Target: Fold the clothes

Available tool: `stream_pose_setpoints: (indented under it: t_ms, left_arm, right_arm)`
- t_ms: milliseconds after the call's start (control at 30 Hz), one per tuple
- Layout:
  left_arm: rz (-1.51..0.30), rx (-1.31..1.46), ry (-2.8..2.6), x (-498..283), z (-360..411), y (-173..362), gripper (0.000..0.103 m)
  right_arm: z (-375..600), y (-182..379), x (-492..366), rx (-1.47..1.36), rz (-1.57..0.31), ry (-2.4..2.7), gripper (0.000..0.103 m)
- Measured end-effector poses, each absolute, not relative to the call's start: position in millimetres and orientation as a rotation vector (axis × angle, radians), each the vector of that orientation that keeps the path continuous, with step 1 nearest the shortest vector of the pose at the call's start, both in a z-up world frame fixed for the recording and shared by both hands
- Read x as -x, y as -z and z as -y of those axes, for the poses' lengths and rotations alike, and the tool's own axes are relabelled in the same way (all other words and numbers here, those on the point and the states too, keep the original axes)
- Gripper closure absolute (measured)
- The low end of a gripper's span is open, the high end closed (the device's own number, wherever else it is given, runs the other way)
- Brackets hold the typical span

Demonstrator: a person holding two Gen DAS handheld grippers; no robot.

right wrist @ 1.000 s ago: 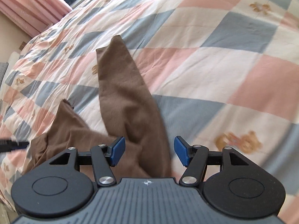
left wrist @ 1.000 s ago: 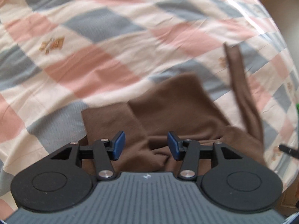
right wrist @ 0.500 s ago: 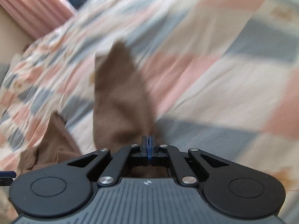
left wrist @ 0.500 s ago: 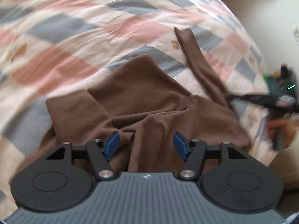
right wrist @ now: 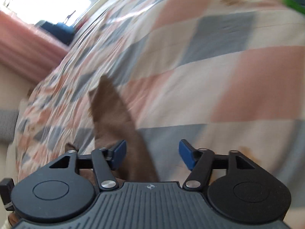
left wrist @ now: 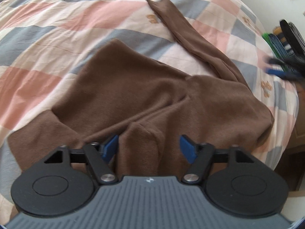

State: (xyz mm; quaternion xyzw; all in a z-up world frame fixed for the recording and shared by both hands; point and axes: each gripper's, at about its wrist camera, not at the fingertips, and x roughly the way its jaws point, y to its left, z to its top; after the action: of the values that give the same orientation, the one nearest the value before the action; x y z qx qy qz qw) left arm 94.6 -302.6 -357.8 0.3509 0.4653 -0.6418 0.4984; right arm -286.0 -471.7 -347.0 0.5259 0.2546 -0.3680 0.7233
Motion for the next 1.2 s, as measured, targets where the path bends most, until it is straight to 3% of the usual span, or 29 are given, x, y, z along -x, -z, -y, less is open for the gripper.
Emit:
stream_pose_setpoints:
  t_ms: [67,100,133,167,233,500,533,600,633,700,800,933,967,1033,1133,1200]
  left_arm:
    - [-1.107,-0.854,1.552,-92.4,298.5,357.3,0.057]
    - [-1.098,-0.854,1.550,-91.8,296.4,356.9,0.061]
    - [-1.094,-0.850,1.548,-92.3,294.5,356.2,0.068]
    - [-1.091,-0.842,1.549,-93.7,292.4,354.6,0.071]
    - [-1.079,-0.828,1.559,-96.8,287.7,350.3,0.093]
    - [-0.996,-0.767,1.602,-102.8,262.4,325.1,0.095]
    - [-1.001,-0.752,1.596,-104.5,259.3,324.4,0.094]
    - [-1.011,-0.724,1.583,-107.9,253.2,322.9,0.092]
    - [-1.018,-0.716,1.575,-108.9,251.0,323.7,0.091]
    - [-1.053,-0.713,1.562,-109.8,249.7,328.3,0.090]
    - [-1.096,-0.700,1.570,-110.0,247.0,332.6,0.077]
    - [-1.136,-0.707,1.564,-106.8,245.1,342.9,0.071]
    - [-1.141,-0.713,1.555,-106.1,243.2,345.7,0.070]
    - [-1.139,-0.724,1.539,-104.3,239.4,348.7,0.069]
    - [-1.148,-0.703,1.531,-106.0,231.9,350.0,0.058]
    - [-1.152,-0.690,1.531,-106.9,229.5,351.7,0.057]
  right_arm:
    - [485.8,369.5,255.9,-1.172,-0.601,0.764,0.029]
    - [492.1,380.9,242.3,-1.181,-0.620,0.745,0.034]
    - [498.5,392.3,228.7,-1.190,-0.639,0.726,0.048]
    - [501.7,399.7,220.3,-1.206,-0.650,0.709,0.101]
    - [491.7,385.8,223.3,-1.165,-0.599,0.717,0.100]
    - [401.5,272.8,364.3,-1.001,-0.327,1.269,0.099]
    - [394.7,274.8,383.2,-1.042,-0.351,1.325,0.097]
    - [383.2,284.3,414.9,-1.116,-0.442,1.430,0.054]
    - [379.1,293.1,420.2,-1.128,-0.508,1.452,0.051]
    - [370.2,303.3,424.7,-1.124,-0.567,1.432,0.053]
    - [359.2,290.7,398.2,-0.974,-0.556,1.120,0.052]
    - [355.7,304.5,316.8,-0.811,-0.815,0.558,0.053]
    - [358.6,315.7,302.8,-0.796,-0.884,0.484,0.058]
    - [367.8,332.0,289.7,-0.719,-0.961,0.487,0.058]
    - [390.3,335.2,292.8,-0.656,-0.910,0.527,0.052]
    - [399.7,333.3,290.8,-0.605,-0.856,0.464,0.043]
